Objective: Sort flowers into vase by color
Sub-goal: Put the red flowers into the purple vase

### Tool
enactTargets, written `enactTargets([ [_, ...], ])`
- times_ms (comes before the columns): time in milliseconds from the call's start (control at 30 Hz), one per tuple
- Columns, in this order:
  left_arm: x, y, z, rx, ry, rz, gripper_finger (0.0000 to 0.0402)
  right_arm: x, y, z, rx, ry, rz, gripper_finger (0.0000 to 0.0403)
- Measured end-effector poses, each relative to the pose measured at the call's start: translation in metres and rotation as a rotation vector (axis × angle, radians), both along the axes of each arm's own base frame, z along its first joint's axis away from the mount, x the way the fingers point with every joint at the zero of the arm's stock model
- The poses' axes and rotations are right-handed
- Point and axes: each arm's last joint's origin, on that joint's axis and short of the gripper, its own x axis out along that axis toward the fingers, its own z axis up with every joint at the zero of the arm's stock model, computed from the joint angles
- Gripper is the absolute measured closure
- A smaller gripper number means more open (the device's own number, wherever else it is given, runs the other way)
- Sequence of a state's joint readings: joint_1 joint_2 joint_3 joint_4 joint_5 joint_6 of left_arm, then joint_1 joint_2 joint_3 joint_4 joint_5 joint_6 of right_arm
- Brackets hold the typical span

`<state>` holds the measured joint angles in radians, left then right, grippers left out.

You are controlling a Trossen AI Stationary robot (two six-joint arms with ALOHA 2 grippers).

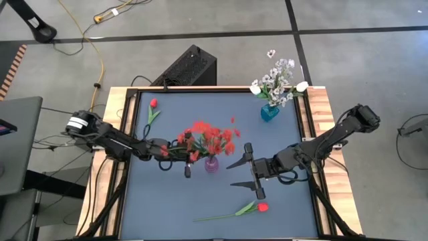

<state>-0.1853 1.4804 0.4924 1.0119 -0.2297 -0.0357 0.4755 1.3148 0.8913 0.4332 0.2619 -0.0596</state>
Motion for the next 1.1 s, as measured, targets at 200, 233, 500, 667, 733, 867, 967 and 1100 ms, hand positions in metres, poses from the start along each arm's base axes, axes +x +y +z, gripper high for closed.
enactTargets([
  [200,0.002,0.002,-0.005,-0.015,0.038,0.011,0.0399,0.000,0.000,-0.001,0.001,0.010,-0.003,0.0121],
  [233,0.002,0.002,-0.005,-0.017,0.041,0.012,0.0398,0.000,0.000,-0.001,0.000,0.010,-0.003,0.0121],
  [500,0.002,0.002,-0.006,0.009,0.055,0.000,0.0345,0.001,-0.002,-0.001,-0.007,0.012,-0.010,0.0121],
  [667,0.001,0.003,-0.007,0.014,0.085,-0.003,0.0291,0.001,-0.002,-0.001,-0.007,0.013,-0.010,0.0121],
  [733,0.001,0.004,-0.005,0.017,0.118,0.001,0.0271,0.001,-0.002,-0.001,-0.007,0.013,-0.010,0.0121],
  [867,0.001,0.008,0.006,0.015,0.235,-0.013,0.0243,0.001,-0.002,-0.002,-0.010,0.018,-0.009,0.0121],
  [967,0.001,0.010,0.021,0.031,0.332,-0.035,0.0229,0.001,-0.002,-0.002,-0.010,0.019,-0.010,0.0121],
  [1100,-0.001,0.011,0.039,0.084,0.487,-0.047,0.0215,0.001,-0.002,-0.003,-0.013,0.024,-0.009,0.0121],
])
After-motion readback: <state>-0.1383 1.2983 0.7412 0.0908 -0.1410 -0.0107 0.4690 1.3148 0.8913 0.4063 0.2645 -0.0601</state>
